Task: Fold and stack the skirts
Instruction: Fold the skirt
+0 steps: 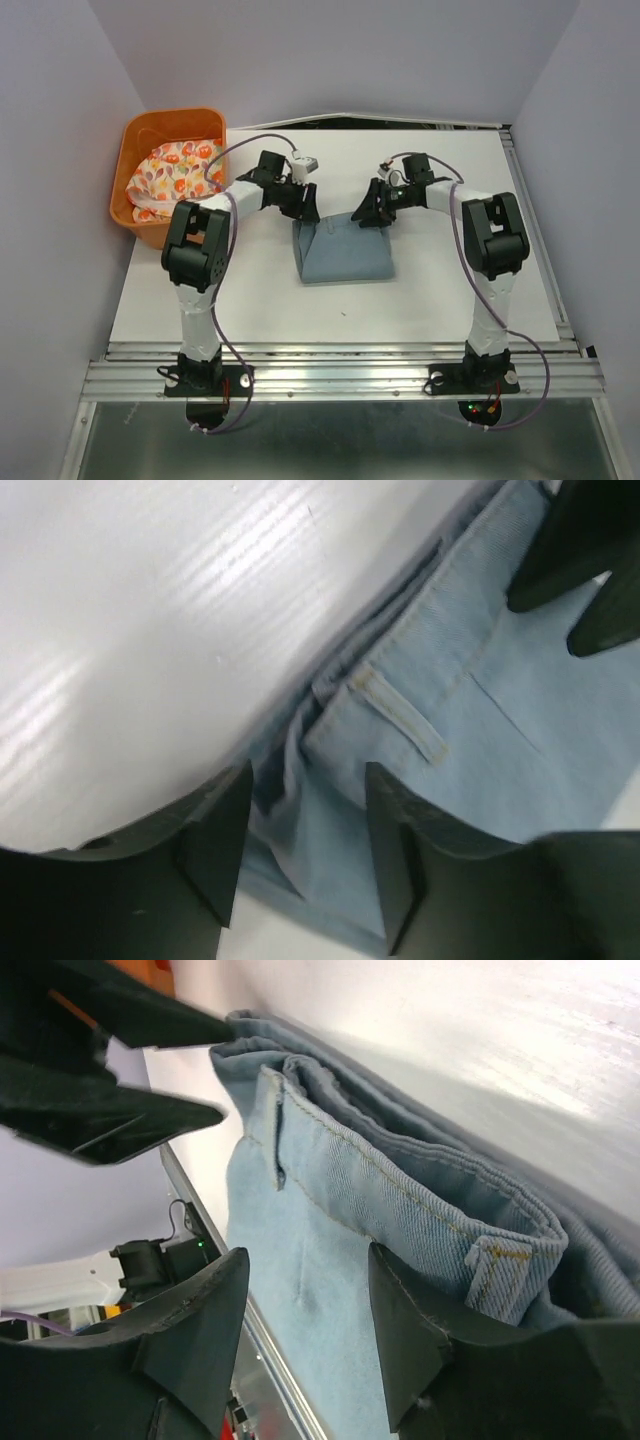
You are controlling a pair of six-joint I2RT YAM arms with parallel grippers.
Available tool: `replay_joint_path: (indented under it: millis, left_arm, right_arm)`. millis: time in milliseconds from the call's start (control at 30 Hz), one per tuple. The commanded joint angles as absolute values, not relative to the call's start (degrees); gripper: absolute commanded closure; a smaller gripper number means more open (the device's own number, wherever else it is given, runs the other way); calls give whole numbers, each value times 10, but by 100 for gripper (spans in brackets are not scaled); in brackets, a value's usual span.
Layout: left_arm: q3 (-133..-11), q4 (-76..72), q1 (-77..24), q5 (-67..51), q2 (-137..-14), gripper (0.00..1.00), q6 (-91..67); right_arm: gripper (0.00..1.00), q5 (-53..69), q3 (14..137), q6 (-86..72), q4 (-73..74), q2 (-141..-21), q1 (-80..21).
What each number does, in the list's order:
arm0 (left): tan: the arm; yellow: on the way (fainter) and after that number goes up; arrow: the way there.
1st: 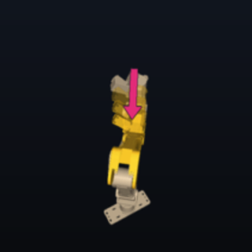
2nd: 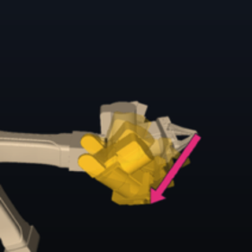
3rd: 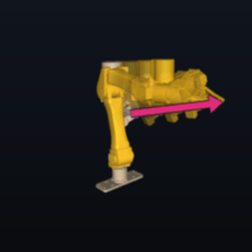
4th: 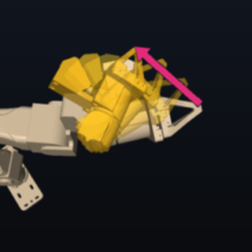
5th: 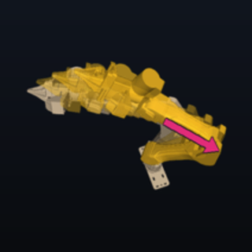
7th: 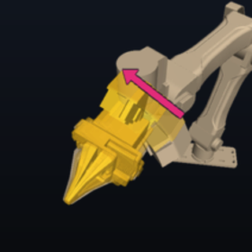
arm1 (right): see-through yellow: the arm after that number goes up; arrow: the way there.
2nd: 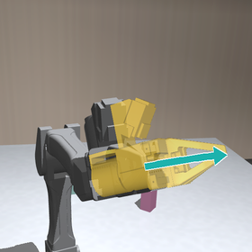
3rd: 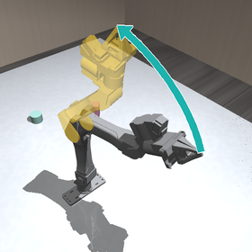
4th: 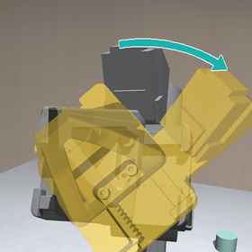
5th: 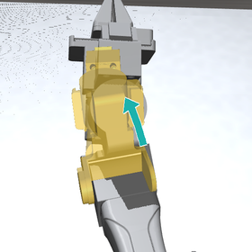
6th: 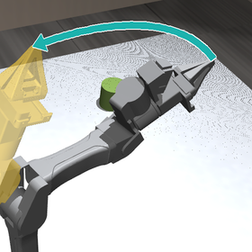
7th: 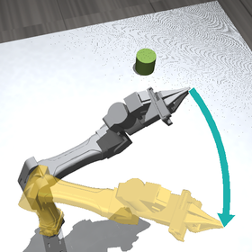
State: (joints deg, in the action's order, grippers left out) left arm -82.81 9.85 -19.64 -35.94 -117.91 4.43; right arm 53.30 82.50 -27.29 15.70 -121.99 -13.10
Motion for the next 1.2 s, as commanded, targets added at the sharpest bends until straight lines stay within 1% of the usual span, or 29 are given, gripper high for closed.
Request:
replay_joint_path:
  millis: [0, 33, 133, 233, 333, 433, 533, 633, 767, 833, 967, 1033, 1067, 1100, 1133, 1167]
  left_arm:
    - [-777, 65, -190, -434, -1027, 38, 45]
    - [-754, 62, -190, -442, -999, 38, 30]
    - [-723, 60, -190, -480, -975, 38, 11]
    - [-666, 37, -191, -519, -957, 38, -25]
    - [-619, 4, -193, -554, -974, 39, -58]
    - [-586, -46, -199, -559, -1002, 40, -91]
    - [-586, -42, -200, -546, -1030, 41, -86]
    - [-607, -20, -200, -527, -1066, 41, -71]
    - [-626, -1, -197, -512, -1082, 40, -54]
    - [-628, -1, -197, -517, -1076, 40, -50]
    - [-632, -2, -197, -511, -1015, 37, -26]
    - [-628, 18, -197, -488, -970, 35, -4]
    - [-628, 27, -197, -462, -954, 35, 19]
    - [-628, 27, -197, -448, -938, 34, 27]
    - [-628, 37, -196, -431, -908, 34, 30]
    - [-628, 40, -196, -416, -895, 31, 31]
  right_arm:
    - [42, 534, 852, -272, 154, -1144, -126]
    - [41, 542, 847, -274, 157, -1114, -126]
    - [41, 550, 814, -273, 161, -1064, -141]
    - [41, 564, 761, -264, 171, -1038, -159]
    - [41, 581, 722, -263, 161, -1039, -165]
    - [42, 580, 683, -240, 161, -1062, -165]
    - [44, 560, 672, -205, 173, -1090, -165]
    - [46, 489, 669, -185, 189, -1104, -165]
    - [45, 430, 664, -177, 199, -1100, -155]
    - [44, 420, 667, -171, 207, -1093, -155]
    - [40, 402, 689, -163, 238, -1048, -155]
    - [37, 400, 716, -162, 259, -1015, -155]
    - [33, 400, 727, -161, 265, -1003, -155]
    - [32, 398, 737, -159, 271, -990, -160]
    - [30, 389, 753, -158, 276, -976, -160]
    - [29, 355, 758, -156, 282, -947, -172]
